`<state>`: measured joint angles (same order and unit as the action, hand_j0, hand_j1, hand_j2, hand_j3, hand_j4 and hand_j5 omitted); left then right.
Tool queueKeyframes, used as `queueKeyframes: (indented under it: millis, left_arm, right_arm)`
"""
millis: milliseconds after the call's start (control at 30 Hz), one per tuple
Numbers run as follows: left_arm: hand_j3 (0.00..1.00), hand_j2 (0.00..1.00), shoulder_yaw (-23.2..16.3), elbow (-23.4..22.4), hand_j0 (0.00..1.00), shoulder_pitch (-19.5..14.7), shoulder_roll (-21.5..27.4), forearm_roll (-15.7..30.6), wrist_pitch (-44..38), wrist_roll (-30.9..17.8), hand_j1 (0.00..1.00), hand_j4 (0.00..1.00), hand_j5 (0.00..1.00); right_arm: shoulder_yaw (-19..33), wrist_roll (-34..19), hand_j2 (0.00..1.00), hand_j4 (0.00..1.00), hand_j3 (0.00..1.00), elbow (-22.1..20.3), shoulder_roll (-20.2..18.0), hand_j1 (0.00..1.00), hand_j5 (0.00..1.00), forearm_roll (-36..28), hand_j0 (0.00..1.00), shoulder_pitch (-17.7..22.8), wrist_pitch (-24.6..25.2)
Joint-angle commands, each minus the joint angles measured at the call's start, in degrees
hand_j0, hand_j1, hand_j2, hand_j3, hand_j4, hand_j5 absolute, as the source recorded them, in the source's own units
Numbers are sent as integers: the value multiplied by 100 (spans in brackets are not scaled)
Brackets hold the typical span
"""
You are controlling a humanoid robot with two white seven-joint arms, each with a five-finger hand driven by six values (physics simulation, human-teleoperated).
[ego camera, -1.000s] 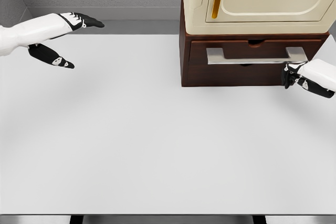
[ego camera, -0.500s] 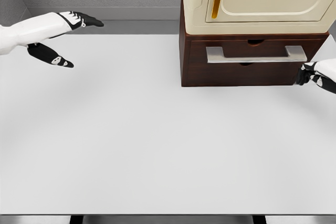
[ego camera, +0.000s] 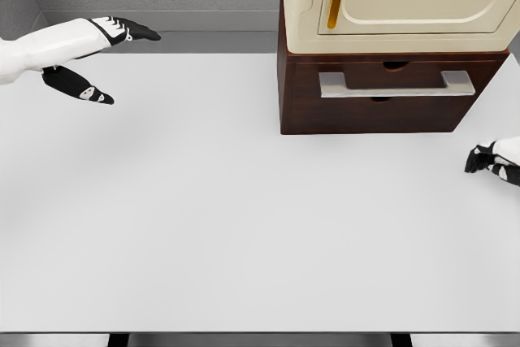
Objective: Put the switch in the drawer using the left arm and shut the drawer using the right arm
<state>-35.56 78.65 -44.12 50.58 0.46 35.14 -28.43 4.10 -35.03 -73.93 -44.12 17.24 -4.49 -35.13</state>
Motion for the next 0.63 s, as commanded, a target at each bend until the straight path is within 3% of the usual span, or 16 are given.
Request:
queueKeyframes:
  millis: [0, 67, 200, 600]
  left_arm:
    - [100, 100, 5, 1, 100, -1, 5, 42, -14, 4, 100, 100, 100]
    - [100, 100, 5, 1, 100, -1, -13, 42, -14, 4, 100, 100, 100]
    - [100, 100, -73, -25, 100, 26, -39, 42, -14, 4, 100, 100, 100]
    - [100, 100, -372, -25, 100, 26, -48, 42, -14, 13, 100, 100, 100]
  right_arm:
    - [-75, 3, 100, 100, 100, -499, 0, 100, 100, -448, 100, 87, 13]
    - [-427, 3, 100, 100, 100, -956, 9, 100, 100, -476, 100, 159, 13]
    - [-383, 3, 100, 100, 100, -1185, -18, 100, 100, -598, 100, 159, 13]
    - [-436, 3, 100, 100, 100, -1211, -26, 100, 100, -687, 100, 167, 13]
